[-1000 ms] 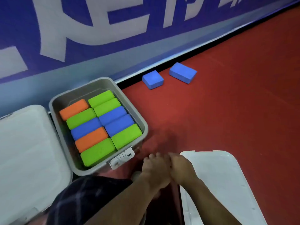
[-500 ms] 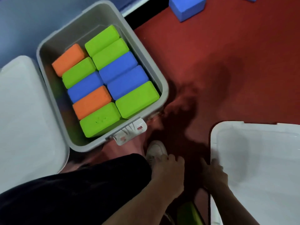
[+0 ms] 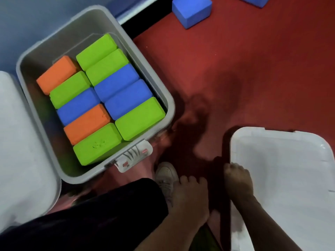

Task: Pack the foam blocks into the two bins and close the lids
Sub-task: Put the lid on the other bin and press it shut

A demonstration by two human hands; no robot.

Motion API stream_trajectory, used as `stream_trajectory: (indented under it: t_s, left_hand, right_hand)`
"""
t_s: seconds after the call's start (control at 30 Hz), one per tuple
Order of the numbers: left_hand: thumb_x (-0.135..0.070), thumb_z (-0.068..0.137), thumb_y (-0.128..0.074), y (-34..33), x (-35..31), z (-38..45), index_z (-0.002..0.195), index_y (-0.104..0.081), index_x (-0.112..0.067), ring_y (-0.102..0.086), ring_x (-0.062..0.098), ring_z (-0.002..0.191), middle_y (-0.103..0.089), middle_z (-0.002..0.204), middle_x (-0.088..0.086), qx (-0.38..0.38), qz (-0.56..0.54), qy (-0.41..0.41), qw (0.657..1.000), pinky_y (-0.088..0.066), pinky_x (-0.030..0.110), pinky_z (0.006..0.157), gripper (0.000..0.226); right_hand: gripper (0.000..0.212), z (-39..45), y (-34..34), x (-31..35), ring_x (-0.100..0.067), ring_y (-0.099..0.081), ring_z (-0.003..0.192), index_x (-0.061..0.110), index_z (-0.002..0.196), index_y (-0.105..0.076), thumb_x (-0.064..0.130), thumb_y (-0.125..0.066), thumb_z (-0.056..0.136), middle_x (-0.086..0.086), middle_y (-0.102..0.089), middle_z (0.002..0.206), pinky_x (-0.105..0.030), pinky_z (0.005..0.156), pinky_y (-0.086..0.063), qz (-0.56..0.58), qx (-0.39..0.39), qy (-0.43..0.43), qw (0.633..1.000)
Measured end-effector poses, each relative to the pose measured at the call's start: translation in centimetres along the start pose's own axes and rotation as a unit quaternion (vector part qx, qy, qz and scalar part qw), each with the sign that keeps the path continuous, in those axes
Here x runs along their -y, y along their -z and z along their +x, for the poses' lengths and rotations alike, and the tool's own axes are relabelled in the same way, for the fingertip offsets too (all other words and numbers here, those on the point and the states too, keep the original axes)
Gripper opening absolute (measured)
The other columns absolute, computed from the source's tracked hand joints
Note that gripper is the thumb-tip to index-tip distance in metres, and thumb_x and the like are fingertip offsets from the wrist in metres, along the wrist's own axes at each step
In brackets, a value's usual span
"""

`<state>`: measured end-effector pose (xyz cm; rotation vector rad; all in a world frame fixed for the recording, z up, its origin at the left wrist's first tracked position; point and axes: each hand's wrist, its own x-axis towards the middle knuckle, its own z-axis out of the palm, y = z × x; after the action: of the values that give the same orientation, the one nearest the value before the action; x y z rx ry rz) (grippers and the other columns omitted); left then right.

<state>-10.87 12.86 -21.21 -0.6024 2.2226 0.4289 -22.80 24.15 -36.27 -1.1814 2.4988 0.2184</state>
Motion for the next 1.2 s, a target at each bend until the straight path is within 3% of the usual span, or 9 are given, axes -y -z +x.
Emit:
stream_trajectory:
  t_s: [0.13, 0.27, 0.47, 0.57, 0.63, 0.77, 0.97, 1.07, 1.2]
  left_hand:
    - [-0.025, 0.086, -0.058, 2.8, -0.3, -0.8, 0.136, -0.034, -0.015, -0.042, 0.036, 0.115, -0.044, 0.130, 0.017, -0.050, -0.024, 0.019, 0.998, -0.038, 0.047, 0.093, 0.057]
    - [-0.027, 0.080, -0.060, 9.0, -1.4, -2.3, 0.146, -0.023, -0.021, -0.042, 0.038, 0.117, -0.038, 0.137, 0.015, -0.185, -0.094, -0.028, 0.978, -0.039, 0.047, 0.093, 0.076]
    - [-0.034, 0.078, -0.060, 20.5, 6.7, -7.8, 0.152, 0.015, -0.033, -0.032, 0.037, 0.131, -0.028, 0.147, 0.014, -0.388, -0.125, -0.066, 0.911, -0.033, 0.049, 0.107, 0.105]
    - [-0.037, 0.079, -0.058, 23.2, 11.9, -12.2, 0.149, 0.021, -0.036, -0.020, 0.037, 0.141, -0.019, 0.155, 0.016, -0.449, -0.150, -0.062, 0.879, -0.027, 0.052, 0.112, 0.105]
    - [-0.041, 0.082, -0.055, 24.1, 15.0, -15.4, 0.149, 0.020, -0.037, -0.016, 0.038, 0.144, -0.016, 0.157, 0.018, -0.492, -0.159, -0.057, 0.854, -0.025, 0.054, 0.113, 0.101]
    - [-0.053, 0.090, -0.046, 24.4, 20.4, -20.3, 0.150, 0.018, -0.039, -0.001, 0.037, 0.147, -0.004, 0.161, 0.017, -0.548, -0.148, -0.025, 0.823, -0.013, 0.054, 0.117, 0.089]
    - [-0.062, 0.093, -0.032, 23.7, 27.6, -21.1, 0.149, 0.018, -0.043, 0.013, 0.038, 0.147, 0.011, 0.163, 0.013, -0.580, -0.117, 0.046, 0.805, 0.000, 0.059, 0.117, 0.078]
    - [-0.065, 0.095, -0.027, 23.8, 30.5, -19.4, 0.149, 0.018, -0.044, 0.025, 0.033, 0.145, 0.021, 0.161, 0.007, -0.588, -0.120, 0.077, 0.796, 0.011, 0.055, 0.115, 0.073]
    - [-0.070, 0.094, -0.012, 23.9, 33.5, -15.4, 0.142, 0.031, -0.046, 0.038, 0.025, 0.139, 0.036, 0.155, -0.002, -0.542, -0.133, 0.105, 0.823, 0.022, 0.053, 0.113, 0.069]
  right_hand:
    - [0.020, -0.1, 8.8, 0.2, -0.035, -0.056, 0.050, 0.000, 0.076, -0.058, -0.008, -0.066, 0.059, -0.018, -0.059, 0.061, -0.037, 0.051, -0.045, 0.018, -0.061, -0.017, 0.998]
    - [0.031, -0.2, 20.4, 0.9, -0.033, -0.052, 0.053, 0.008, 0.079, -0.052, -0.006, -0.069, 0.057, -0.010, -0.057, 0.065, -0.035, 0.053, -0.037, 0.047, -0.151, 0.012, 0.987]
    - [0.036, -1.7, 37.5, 7.1, -0.032, -0.047, 0.068, 0.015, 0.087, -0.045, 0.004, -0.072, 0.067, -0.005, -0.051, 0.074, -0.036, 0.055, -0.039, 0.065, -0.286, 0.180, 0.939]
    - [0.034, -3.6, 44.0, 13.0, -0.025, -0.042, 0.071, 0.019, 0.088, -0.041, 0.003, -0.068, 0.074, 0.001, -0.042, 0.076, -0.025, 0.060, -0.024, 0.085, -0.329, 0.256, 0.905]
    - [0.030, -4.6, 47.9, 17.0, -0.027, -0.045, 0.069, 0.023, 0.090, -0.039, 0.006, -0.060, 0.077, -0.001, -0.042, 0.081, -0.031, 0.061, -0.033, 0.126, -0.351, 0.308, 0.875]
    - [0.039, -5.4, 55.4, 23.0, -0.017, -0.048, 0.081, 0.025, 0.101, -0.044, 0.001, -0.064, 0.077, 0.003, -0.044, 0.100, -0.039, 0.067, -0.042, 0.216, -0.355, 0.364, 0.834]
    - [0.059, -2.9, 61.5, 28.8, -0.014, -0.050, 0.100, 0.034, 0.120, -0.042, 0.009, -0.071, 0.075, 0.011, -0.049, 0.117, -0.026, 0.070, -0.041, 0.270, -0.306, 0.329, 0.852]
    - [0.066, 1.0, 62.3, 30.6, -0.013, -0.049, 0.105, 0.039, 0.130, -0.043, 0.012, -0.070, 0.076, 0.010, -0.050, 0.120, -0.024, 0.070, -0.040, 0.305, -0.277, 0.315, 0.855]
    - [0.070, 8.1, 57.9, 32.2, -0.005, -0.056, 0.098, 0.036, 0.135, -0.047, 0.007, -0.067, 0.075, 0.013, -0.058, 0.112, -0.021, 0.072, -0.046, 0.389, -0.205, 0.284, 0.852]
